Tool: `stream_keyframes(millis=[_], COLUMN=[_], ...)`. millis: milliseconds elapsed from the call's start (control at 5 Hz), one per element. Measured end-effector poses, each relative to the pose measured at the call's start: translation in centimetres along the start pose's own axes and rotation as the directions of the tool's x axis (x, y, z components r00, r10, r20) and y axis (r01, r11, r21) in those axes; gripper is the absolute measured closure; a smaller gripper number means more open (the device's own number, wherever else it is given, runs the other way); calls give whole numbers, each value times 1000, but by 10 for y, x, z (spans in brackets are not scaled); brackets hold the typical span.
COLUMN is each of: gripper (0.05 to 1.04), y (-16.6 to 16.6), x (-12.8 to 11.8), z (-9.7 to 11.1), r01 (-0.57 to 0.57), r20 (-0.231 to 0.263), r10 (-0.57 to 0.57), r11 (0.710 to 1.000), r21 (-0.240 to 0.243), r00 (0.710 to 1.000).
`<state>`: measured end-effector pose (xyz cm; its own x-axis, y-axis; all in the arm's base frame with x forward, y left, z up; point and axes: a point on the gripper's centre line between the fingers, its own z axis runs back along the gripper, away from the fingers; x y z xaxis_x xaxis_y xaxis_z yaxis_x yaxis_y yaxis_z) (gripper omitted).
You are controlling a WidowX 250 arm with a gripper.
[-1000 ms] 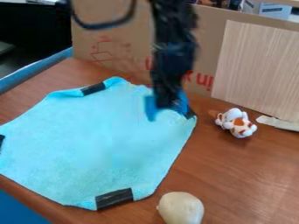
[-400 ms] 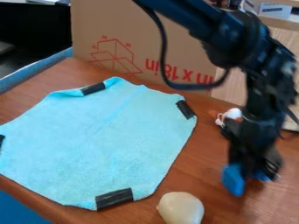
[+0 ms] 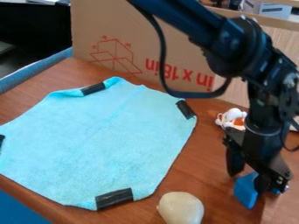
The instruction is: Move the blue figure to right side of the table
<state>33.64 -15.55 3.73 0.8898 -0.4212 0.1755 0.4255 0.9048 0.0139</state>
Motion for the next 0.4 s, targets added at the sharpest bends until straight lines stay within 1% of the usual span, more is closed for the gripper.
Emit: stream_keyframes(millis=[200,400], gripper=[77,82], y=[23,53], x=[-3,-27], z=[39,98], r01=[-63,-118], r20=[67,151], r10=[63,122], r11=[998,992], r21=[3,-32], r00=[996,981])
